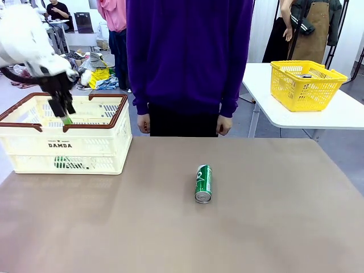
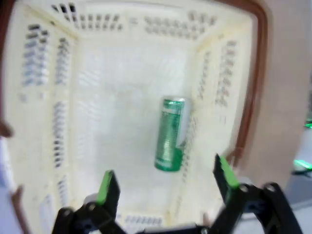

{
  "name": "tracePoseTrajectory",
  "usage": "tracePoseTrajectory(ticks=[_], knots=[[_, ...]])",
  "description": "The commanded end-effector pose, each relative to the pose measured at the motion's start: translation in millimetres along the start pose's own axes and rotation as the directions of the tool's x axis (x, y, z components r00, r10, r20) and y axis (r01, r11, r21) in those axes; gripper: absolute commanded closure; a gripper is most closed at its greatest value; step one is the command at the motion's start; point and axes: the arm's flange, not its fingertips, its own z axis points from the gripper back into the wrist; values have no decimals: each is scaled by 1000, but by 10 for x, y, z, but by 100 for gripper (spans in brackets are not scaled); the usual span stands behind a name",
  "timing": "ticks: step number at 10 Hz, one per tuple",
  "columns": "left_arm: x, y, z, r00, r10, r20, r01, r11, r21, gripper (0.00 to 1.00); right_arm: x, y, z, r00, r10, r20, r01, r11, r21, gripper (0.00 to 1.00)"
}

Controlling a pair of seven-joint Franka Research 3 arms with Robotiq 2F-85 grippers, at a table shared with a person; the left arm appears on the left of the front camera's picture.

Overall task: Place the drinks into the Shopping basket.
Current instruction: Pick up one drink and place it into the Shopping basket.

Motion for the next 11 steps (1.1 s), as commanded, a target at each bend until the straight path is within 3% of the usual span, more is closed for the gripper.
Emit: tracePoseTrajectory(ticks=[1, 2, 3, 5, 6, 7, 8, 9, 10, 11], knots=[[-151, -507, 617, 991, 46, 123, -36, 996, -80, 0, 15, 25, 8, 1000, 11, 9, -12, 1000, 24, 0], [-238, -718, 802, 978, 52, 203, -23, 990, -142, 0, 15, 25, 8, 1000, 11, 9, -12, 1000, 24, 0], [-353, -962, 957, 943, 163, 291, -94, 966, -239, 0, 15, 25, 8, 1000, 11, 9, -12, 1000, 24, 0], [-658, -1688, 977, 934, 118, 337, -41, 973, -227, 0, 15, 25, 8, 1000, 11, 9, -12, 1000, 24, 0], [-799, -1985, 901, 906, 98, 413, -4, 975, -223, 0, 15, 25, 8, 1000, 11, 9, -12, 1000, 24, 0], [-908, -2194, 764, 905, 147, 399, -59, 973, -224, 0, 15, 25, 8, 1000, 11, 9, -12, 1000, 24, 0], [-956, -2332, 653, 904, 136, 405, -38, 970, -241, 0, 15, 25, 8, 1000, 11, 9, -12, 1000, 24, 0], [-1100, -2303, 584, 757, 323, 568, -175, 938, -300, 0, 15, 25, 8, 1000, 11, 9, -12, 1000, 24, 0], [-1321, -2157, 484, 465, 591, 659, -371, 806, -461, 0, 15, 25, 8, 1000, 11, 9, -12, 1000, 24, 0], [-1554, -2043, 375, 280, 699, 658, -409, 707, -577, 0, 15, 25, 8, 1000, 11, 9, -12, 1000, 24, 0]])
